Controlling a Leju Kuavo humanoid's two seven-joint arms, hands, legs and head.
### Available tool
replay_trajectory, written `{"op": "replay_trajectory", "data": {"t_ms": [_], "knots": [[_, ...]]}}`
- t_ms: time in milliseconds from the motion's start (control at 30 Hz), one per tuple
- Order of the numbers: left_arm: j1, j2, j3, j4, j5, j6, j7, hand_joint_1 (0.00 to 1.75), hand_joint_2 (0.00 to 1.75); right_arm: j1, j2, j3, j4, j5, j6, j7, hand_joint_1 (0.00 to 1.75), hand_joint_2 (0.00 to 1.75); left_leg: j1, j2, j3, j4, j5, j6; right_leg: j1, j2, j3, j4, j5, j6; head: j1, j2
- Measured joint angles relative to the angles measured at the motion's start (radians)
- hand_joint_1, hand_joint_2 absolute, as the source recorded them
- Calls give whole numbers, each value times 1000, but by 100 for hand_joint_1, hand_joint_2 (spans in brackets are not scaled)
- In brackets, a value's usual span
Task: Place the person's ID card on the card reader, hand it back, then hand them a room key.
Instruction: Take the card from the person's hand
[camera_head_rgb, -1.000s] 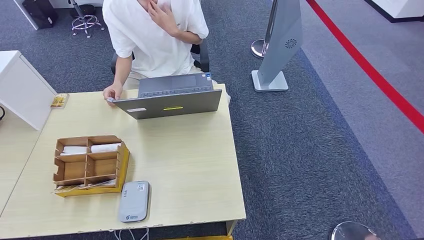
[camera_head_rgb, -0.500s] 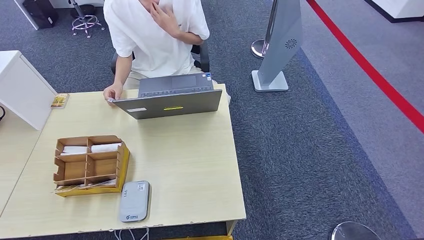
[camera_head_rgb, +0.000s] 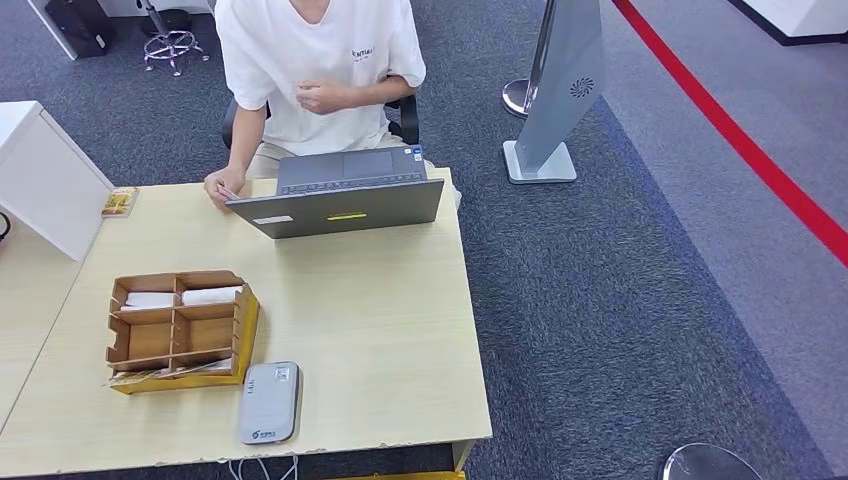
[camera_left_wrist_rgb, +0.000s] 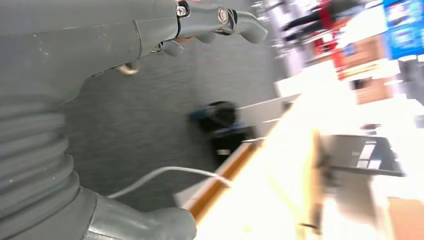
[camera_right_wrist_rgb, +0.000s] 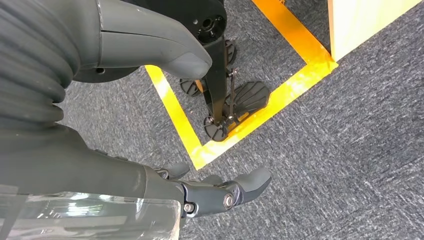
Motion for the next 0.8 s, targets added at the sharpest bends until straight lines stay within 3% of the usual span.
{"op": "replay_trajectory", "data": {"t_ms": [233, 533, 667, 800], "knots": [[7, -21, -89, -226, -13, 66, -52, 0, 175, -6, 3, 0, 4, 17, -5, 4, 0, 175, 0, 0, 1, 0, 0, 0, 0, 0, 0, 0, 0, 0, 0, 0], [6, -16, -127, -276, -39, 96, -62, 0, 175, -9, 3, 0, 5, 24, -8, 7, 0, 175, 0, 0, 1, 0, 0, 0, 0, 0, 0, 0, 0, 0, 0, 0], [-43, 43, -268, -338, -189, 187, -85, 0, 175, -20, 7, 3, 6, 45, -16, 18, 0, 175, 0, 1, 2, 0, 0, 0, 0, 1, 1, 0, 0, 0, 0, 0], [-107, 101, -355, -299, -301, 230, -89, 0, 175, -27, 9, 9, 8, 61, -18, 29, 0, 175, 0, 1, 3, 0, 1, 0, 0, 1, 1, 1, 1, 0, 0, 0]]}}
